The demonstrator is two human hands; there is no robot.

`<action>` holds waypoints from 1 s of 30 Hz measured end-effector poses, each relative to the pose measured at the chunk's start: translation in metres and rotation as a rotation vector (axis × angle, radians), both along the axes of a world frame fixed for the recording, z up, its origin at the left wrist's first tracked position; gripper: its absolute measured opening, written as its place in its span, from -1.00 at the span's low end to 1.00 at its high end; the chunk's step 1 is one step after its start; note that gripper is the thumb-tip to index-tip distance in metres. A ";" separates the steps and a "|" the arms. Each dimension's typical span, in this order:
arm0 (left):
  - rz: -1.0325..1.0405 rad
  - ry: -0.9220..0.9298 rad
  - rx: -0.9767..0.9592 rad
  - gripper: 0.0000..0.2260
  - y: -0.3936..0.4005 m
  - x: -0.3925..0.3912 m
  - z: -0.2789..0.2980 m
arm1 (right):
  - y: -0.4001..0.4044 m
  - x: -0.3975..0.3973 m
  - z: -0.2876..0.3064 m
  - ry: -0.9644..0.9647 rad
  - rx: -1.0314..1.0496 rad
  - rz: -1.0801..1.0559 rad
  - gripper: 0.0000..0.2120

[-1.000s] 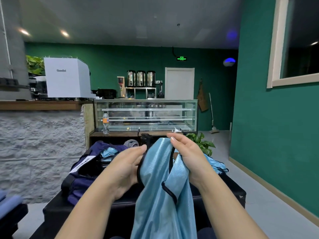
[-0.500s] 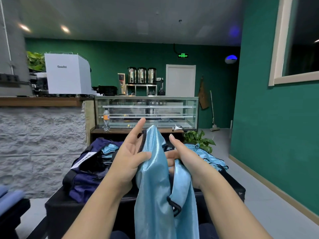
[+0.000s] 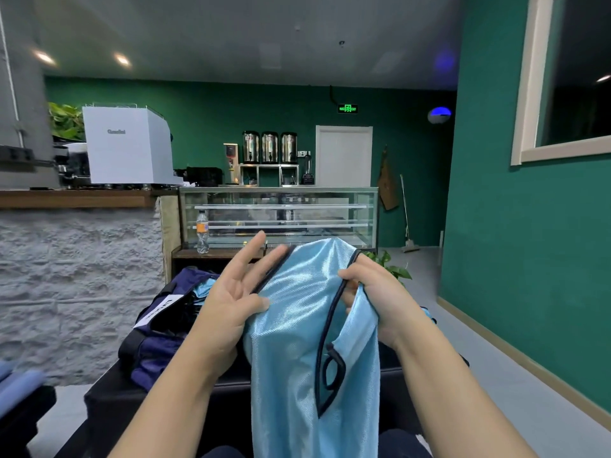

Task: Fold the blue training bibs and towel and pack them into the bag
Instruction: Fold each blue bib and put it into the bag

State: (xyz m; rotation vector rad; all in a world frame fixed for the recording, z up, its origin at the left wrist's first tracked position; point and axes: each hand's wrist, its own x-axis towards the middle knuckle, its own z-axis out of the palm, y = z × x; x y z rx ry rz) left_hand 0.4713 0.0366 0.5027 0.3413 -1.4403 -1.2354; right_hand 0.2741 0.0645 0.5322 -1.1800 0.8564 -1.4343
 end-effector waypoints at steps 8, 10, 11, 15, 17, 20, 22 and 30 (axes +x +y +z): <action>-0.144 -0.357 0.376 -0.44 0.000 -0.023 0.002 | -0.007 -0.003 -0.006 0.176 -0.032 0.103 -0.65; -0.108 -0.249 0.364 -0.61 -0.001 -0.034 0.003 | -0.007 -0.003 -0.006 0.235 -0.040 0.128 -0.58; -0.051 -0.190 0.333 -0.71 -0.002 -0.037 0.004 | -0.007 -0.004 -0.007 0.255 -0.043 0.128 -0.58; 0.046 -0.174 0.203 -0.80 -0.005 -0.032 0.008 | -0.008 -0.008 -0.009 0.318 -0.069 0.151 -0.46; 0.029 -0.188 0.159 -0.79 -0.003 -0.028 0.007 | -0.005 -0.010 -0.008 0.330 -0.099 0.161 -0.48; 0.023 -0.160 0.102 -0.72 0.000 -0.024 0.008 | 0.005 -0.007 -0.006 0.332 -0.153 0.171 -0.47; 0.046 -0.147 0.060 -0.69 0.001 -0.020 0.010 | 0.012 -0.004 -0.005 0.321 -0.189 0.167 -0.48; -0.041 -0.074 0.024 -0.69 0.005 -0.015 0.012 | 0.006 -0.004 -0.006 0.479 -0.258 -0.058 -0.73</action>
